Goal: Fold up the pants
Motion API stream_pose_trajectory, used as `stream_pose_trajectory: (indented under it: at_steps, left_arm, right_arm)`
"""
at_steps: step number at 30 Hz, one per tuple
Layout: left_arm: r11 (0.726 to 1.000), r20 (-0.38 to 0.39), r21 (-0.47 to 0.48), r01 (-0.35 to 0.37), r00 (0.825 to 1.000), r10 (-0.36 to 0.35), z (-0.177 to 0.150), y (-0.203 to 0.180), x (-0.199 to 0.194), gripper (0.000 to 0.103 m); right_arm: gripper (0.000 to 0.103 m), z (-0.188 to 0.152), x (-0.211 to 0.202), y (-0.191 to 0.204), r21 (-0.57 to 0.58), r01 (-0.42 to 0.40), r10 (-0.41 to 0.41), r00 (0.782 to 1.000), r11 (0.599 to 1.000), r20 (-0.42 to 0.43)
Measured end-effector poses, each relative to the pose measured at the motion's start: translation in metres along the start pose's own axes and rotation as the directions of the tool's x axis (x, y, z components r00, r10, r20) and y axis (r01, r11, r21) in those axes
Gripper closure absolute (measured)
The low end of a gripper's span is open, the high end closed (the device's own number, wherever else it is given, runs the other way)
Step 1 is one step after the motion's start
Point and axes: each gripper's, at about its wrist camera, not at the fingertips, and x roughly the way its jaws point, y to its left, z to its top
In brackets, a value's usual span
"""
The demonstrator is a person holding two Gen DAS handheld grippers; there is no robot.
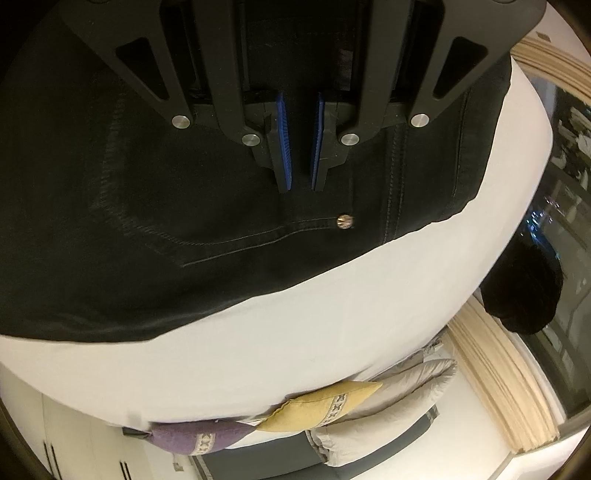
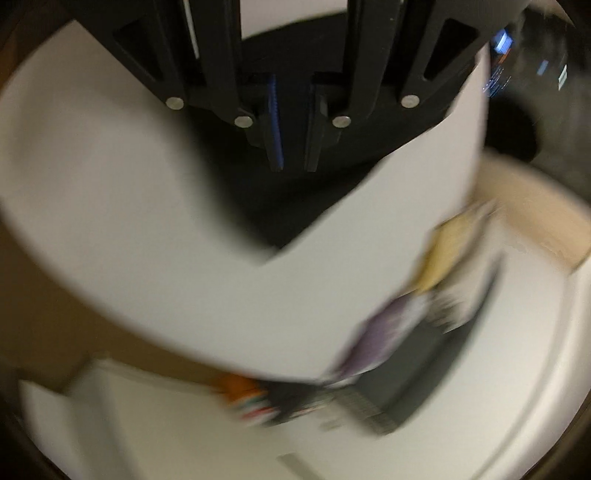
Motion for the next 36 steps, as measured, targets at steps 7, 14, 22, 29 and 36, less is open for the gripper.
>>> stream_pose_trajectory:
  at_steps: [7,14,22,29,36]
  left_arm:
    - [0.995,0.003,-0.003,0.096,0.995,-0.096,-0.006,-0.021,-0.005,0.092]
    - [0.996,0.025,-0.078,0.050,0.999,-0.048,-0.009,0.021,-0.014,0.092]
    - [0.985,0.063,-0.162,0.065,0.996,-0.056,-0.020,0.047,-0.024,0.092]
    - [0.972,0.009,-0.225,0.063,0.998,-0.063,-0.038,0.084,-0.004,0.091]
    - [0.941,0.068,-0.318,0.119,0.992,-0.102,-0.007,0.125,-0.025,0.091]
  right_arm:
    - [0.103,-0.052,0.064,-0.005,0.021,-0.101,0.103,0.981,0.995,-0.163]
    - [0.093,-0.018,-0.018,-0.088,0.207,0.031,-0.056,0.991,0.978,0.117]
    - [0.058,-0.022,-0.001,0.004,0.146,-0.265,0.246,0.959,0.953,0.141]
    - [0.080,-0.068,0.100,0.048,0.081,-0.157,0.165,0.980,0.984,-0.111]
    - [0.061,-0.047,0.058,0.023,0.129,-0.158,0.161,0.987,0.979,-0.013]
